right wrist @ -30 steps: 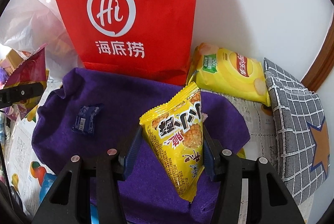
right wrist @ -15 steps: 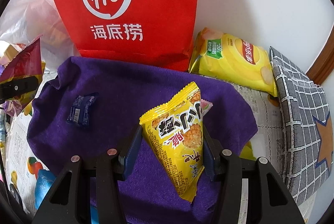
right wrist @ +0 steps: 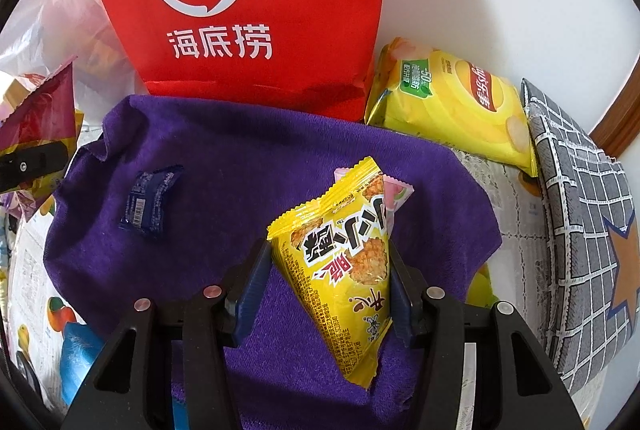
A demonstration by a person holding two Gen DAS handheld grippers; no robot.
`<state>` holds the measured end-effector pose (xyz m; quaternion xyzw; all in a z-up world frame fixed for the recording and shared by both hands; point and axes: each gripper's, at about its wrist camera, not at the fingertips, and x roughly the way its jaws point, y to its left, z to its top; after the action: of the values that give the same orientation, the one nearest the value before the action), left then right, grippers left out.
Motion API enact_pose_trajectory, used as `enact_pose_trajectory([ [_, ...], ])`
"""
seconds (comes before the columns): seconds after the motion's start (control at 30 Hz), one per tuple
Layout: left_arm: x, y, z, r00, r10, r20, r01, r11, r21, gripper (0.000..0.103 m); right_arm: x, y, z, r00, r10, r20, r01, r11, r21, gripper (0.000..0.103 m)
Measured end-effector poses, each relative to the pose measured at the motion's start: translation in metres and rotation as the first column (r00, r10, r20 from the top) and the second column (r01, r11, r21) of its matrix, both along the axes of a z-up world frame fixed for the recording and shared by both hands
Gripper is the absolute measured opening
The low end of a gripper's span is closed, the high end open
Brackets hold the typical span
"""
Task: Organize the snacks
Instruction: 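Open both grippers to drop the chip bags onto the purple towel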
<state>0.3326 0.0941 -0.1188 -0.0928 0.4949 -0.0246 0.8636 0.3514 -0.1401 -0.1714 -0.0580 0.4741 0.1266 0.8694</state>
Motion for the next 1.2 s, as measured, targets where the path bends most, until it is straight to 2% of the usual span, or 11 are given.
enact_pose_trajectory([
  [0.2,0.004,-0.002,-0.007,1.0,-0.006,-0.026,0.006,1.0,-0.005,0.053,0.0,-0.001,0.002,1.0,-0.002,-0.002,0.002,1.0,0.001,0.057],
  [0.37,0.007,-0.006,-0.015,0.998,-0.007,-0.063,0.007,1.0,0.006,0.053,-0.004,-0.003,0.011,1.0,0.0,0.023,0.0,1.0,0.003,0.067],
  [0.6,0.009,-0.012,-0.025,0.995,0.003,-0.103,0.002,0.999,0.041,0.053,-0.009,-0.008,0.024,0.998,-0.007,0.056,0.006,1.0,0.013,0.068],
  [0.93,0.015,-0.018,-0.036,0.988,0.002,-0.155,0.006,0.999,0.051,0.054,-0.012,-0.008,0.028,0.998,-0.01,0.063,0.009,1.0,0.017,0.068],
  [1.03,0.015,-0.019,-0.034,0.987,-0.018,-0.157,0.02,1.0,0.01,0.063,-0.014,-0.006,0.029,0.999,-0.006,0.052,0.005,1.0,0.019,0.068],
  [1.2,0.007,-0.024,-0.018,0.993,-0.035,-0.11,0.038,0.999,0.022,0.073,-0.022,-0.003,0.04,0.997,-0.007,0.077,0.004,1.0,0.03,0.075],
])
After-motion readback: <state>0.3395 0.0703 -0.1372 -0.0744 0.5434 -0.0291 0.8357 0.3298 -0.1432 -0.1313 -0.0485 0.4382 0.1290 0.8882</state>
